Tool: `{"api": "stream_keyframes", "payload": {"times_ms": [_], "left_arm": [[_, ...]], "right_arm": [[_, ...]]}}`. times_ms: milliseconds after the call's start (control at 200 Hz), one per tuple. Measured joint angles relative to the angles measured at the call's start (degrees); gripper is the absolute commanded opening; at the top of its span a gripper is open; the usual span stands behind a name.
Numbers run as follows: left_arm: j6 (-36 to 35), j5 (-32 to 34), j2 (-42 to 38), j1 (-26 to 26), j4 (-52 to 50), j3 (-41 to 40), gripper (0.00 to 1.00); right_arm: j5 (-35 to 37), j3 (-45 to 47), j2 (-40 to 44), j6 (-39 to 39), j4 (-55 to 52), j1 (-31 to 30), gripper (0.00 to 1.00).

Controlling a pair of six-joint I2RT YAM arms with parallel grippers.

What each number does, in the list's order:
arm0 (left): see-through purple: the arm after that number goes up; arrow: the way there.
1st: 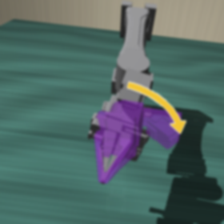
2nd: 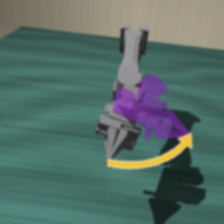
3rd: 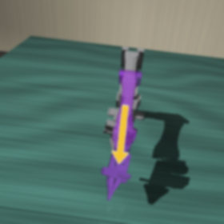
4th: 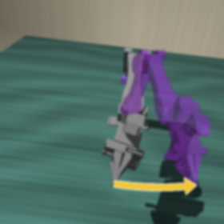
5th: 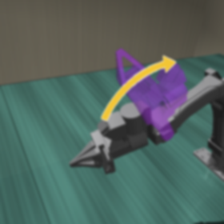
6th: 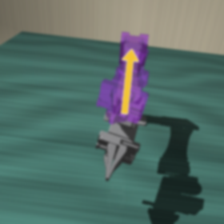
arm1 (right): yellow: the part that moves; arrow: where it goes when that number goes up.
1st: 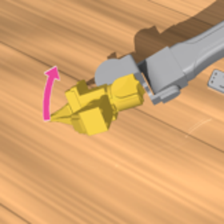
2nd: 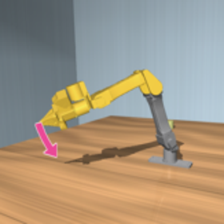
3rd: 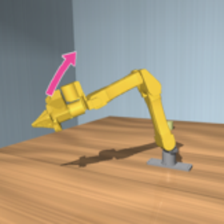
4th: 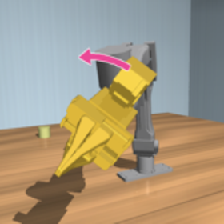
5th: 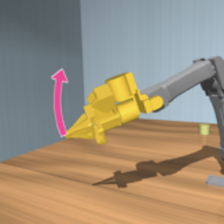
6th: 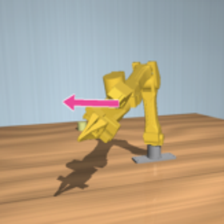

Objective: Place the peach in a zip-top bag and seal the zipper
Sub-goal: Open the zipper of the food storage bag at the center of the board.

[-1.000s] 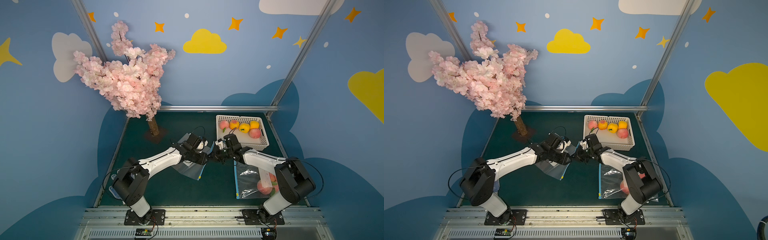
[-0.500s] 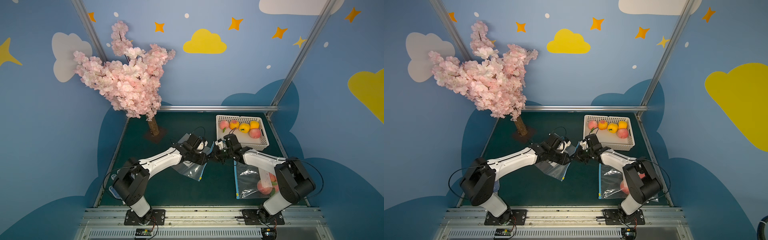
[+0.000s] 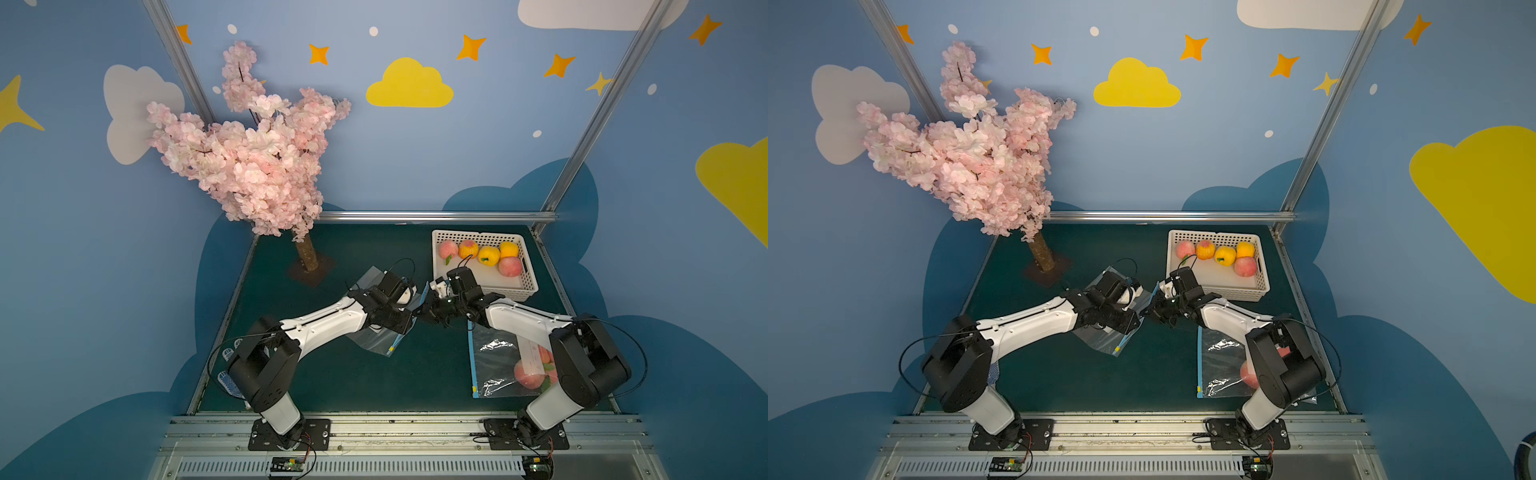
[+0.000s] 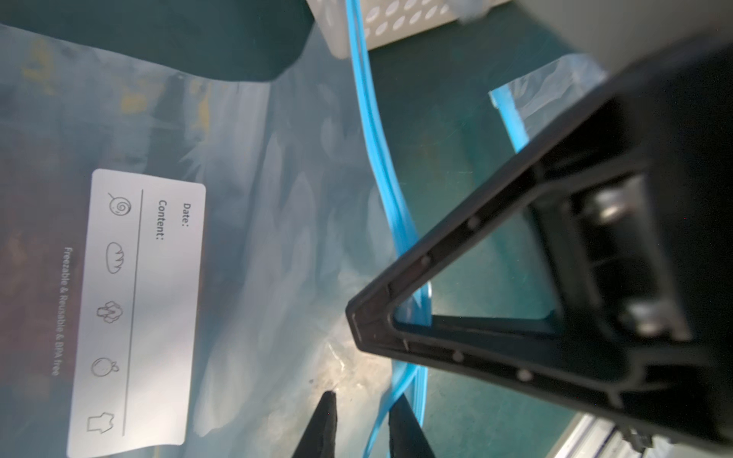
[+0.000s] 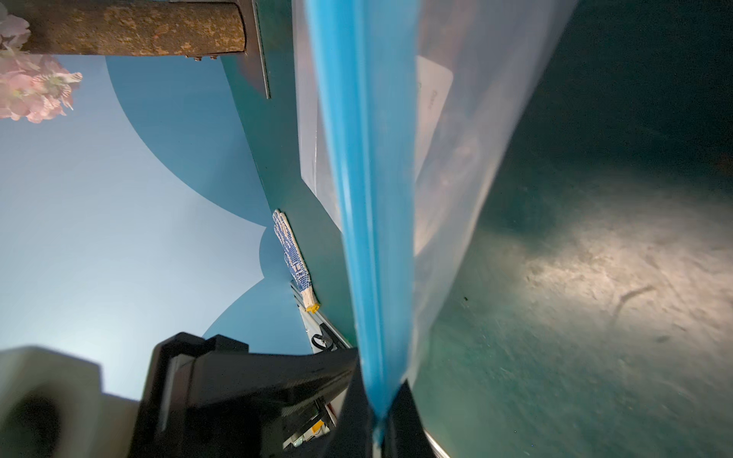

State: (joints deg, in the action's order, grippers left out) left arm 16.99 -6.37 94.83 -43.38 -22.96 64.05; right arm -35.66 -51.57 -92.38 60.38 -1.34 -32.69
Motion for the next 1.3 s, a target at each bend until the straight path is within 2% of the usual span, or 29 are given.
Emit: {"api": "stream_keyframes", "payload": {"times_ms": [140, 200, 290, 325, 496, 561, 601, 711, 876, 936, 1211, 1302], "left_arm": [[-1.4, 2.8, 0.6, -1.4, -2.0, 0.0, 0.23], [-1.9, 3.5, 0.8, -1.7, -2.7, 0.0, 0.18], [-2.1, 4.3, 0.8, -1.7, -3.5, 0.0, 0.04], [-2.2, 4.5, 0.8, -1.7, -3.5, 0.0, 0.03], [-1.1, 4.7, 0.8, -1.7, -3.1, 0.1, 0.03], [-0.4, 4.9, 0.8, -1.7, -3.1, 0.2, 0.03], [0.0, 5.1, 0.9, -1.7, -3.2, 0.6, 0.03], [0.8, 5.7, 1.6, -1.7, -3.4, 2.2, 0.03], [1.9, 5.9, 2.0, -1.7, -3.3, 3.1, 0.03], [2.4, 5.9, 2.1, -1.7, -3.3, 3.4, 0.03], [2.9, 5.1, 2.1, -1.7, -3.1, 3.4, 0.03], [3.0, 5.0, 2.1, -1.7, -3.1, 3.4, 0.03]], "right_arm": [[0.0, -0.1, 0.0, 0.5, -0.1, 0.0, 0.00], [0.0, -0.1, 0.0, 0.8, -0.1, 0.0, 0.00], [0.0, -0.1, 0.0, 0.9, -0.1, 0.2, 0.00], [0.0, -0.1, 0.0, 0.9, -0.1, 0.3, 0.00], [0.0, 0.3, 0.2, -1.1, 0.3, 0.9, 0.46], [-0.3, 1.6, 0.9, -1.9, 1.7, 1.2, 0.56], [-0.4, 2.6, 1.7, -2.4, 2.4, 1.4, 0.58], [-0.5, 3.8, 3.7, -4.2, 2.7, 1.5, 0.55], [0.0, 3.4, 4.0, -7.2, 1.3, 0.7, 0.32], [0.4, 3.2, 3.9, -7.6, 0.5, 0.3, 0.27], [0.9, 2.2, 1.8, -8.8, -0.2, -0.2, 0.32], [0.8, 1.7, 0.9, -8.8, -0.2, -0.3, 0.26]]}}
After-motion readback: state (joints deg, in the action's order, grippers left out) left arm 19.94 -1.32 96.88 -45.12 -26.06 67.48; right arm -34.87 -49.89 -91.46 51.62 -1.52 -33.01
